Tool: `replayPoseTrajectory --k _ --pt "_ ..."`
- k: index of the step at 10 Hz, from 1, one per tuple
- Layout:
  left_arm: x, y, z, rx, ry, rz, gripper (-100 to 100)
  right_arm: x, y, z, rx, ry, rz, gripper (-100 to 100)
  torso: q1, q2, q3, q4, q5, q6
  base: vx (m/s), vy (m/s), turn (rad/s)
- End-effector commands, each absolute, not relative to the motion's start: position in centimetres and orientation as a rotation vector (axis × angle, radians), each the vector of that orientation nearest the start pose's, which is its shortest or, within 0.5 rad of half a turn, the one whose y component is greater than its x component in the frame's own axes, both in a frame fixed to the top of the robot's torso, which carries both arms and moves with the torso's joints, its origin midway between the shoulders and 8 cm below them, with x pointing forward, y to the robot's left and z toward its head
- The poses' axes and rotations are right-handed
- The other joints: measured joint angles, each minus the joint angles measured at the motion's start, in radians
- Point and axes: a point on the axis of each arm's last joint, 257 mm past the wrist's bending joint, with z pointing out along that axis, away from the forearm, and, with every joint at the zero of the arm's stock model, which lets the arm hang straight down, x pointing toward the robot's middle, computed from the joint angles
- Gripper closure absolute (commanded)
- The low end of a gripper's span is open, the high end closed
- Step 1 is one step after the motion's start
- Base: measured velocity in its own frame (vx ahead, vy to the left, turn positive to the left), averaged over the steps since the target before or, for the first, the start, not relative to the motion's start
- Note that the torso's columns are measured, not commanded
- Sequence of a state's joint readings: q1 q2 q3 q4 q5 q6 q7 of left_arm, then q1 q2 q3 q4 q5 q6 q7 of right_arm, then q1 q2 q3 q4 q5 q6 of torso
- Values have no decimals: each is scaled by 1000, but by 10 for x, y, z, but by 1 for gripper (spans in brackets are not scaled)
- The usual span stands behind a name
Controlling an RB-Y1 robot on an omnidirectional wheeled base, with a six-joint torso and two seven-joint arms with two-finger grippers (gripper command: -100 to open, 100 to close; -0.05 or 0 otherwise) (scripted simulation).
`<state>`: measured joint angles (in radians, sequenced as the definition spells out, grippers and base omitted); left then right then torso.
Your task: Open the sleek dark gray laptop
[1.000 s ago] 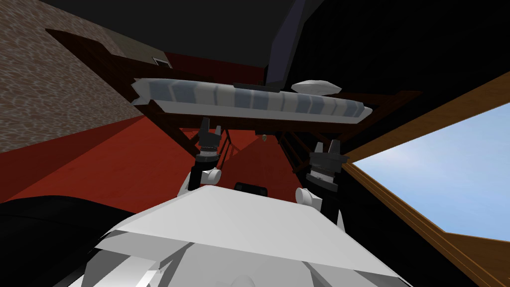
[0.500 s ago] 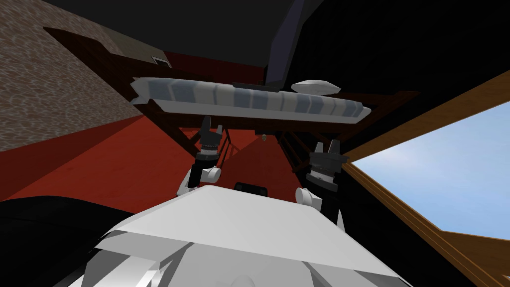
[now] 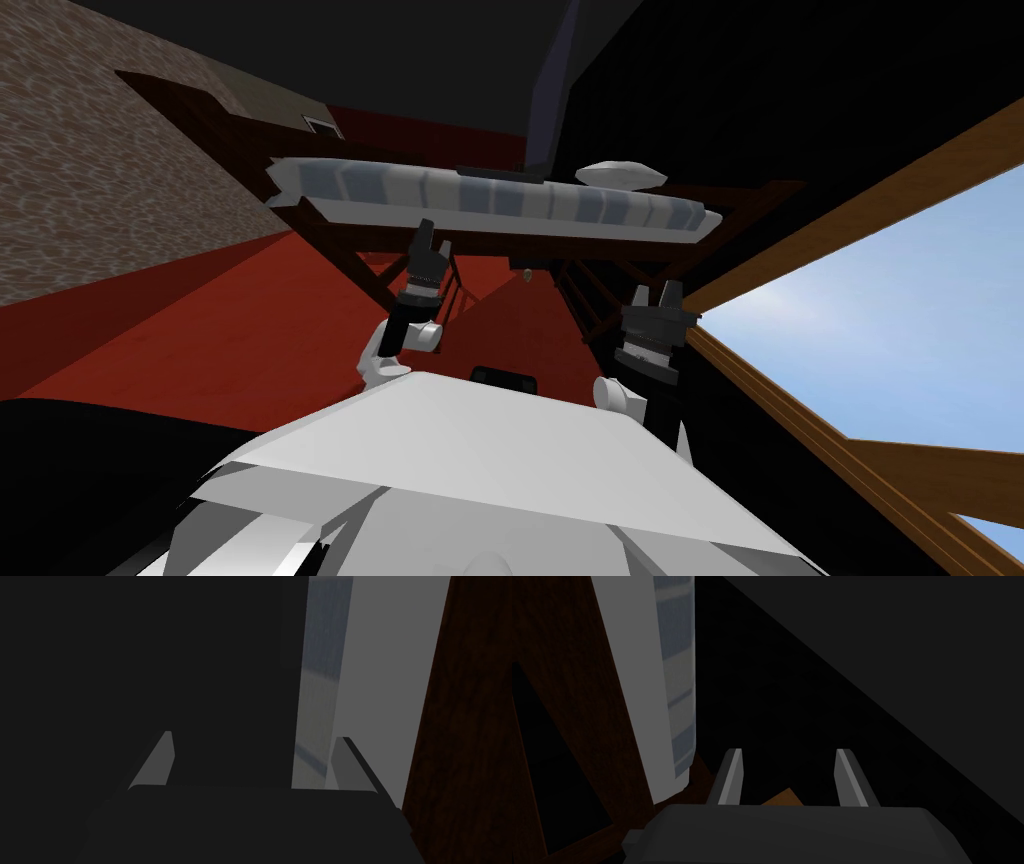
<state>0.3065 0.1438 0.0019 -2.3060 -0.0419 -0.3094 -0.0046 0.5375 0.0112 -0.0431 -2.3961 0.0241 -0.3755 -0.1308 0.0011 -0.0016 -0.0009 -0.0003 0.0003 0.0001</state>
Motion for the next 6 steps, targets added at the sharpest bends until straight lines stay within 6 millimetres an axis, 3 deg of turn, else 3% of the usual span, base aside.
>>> replayPoseTrajectory --k 1,6 --pt "395 241 80 -480 753 -1294 -100 336 -295 41 730 604 1339 0 -3 1 0 0 -1 0 -65 -101 -3" --pt "420 245 110 -447 768 -1226 -100 336 -295 41 730 605 1339 0 0 1 1 0 0 0 -74 -82 -24"
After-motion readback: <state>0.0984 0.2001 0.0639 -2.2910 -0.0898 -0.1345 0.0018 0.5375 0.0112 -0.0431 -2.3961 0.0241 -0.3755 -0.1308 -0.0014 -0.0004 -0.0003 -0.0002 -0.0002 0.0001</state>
